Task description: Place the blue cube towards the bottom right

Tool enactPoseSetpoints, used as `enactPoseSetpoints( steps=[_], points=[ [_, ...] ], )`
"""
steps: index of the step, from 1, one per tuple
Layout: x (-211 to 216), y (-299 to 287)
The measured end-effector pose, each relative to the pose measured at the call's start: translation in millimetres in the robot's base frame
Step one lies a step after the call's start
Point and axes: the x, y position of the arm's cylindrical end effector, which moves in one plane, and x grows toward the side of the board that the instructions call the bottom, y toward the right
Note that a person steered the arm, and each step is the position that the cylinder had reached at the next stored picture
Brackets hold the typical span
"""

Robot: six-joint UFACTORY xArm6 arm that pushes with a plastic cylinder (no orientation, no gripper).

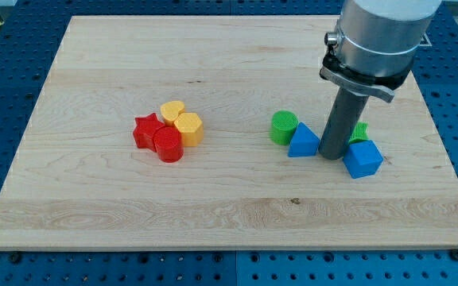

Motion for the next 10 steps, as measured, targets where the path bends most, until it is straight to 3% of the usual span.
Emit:
enactPoseSetpoints(
  steps=[2,10],
  points=[
    [3.9,29.9],
    [5.8,61.0]
  ],
)
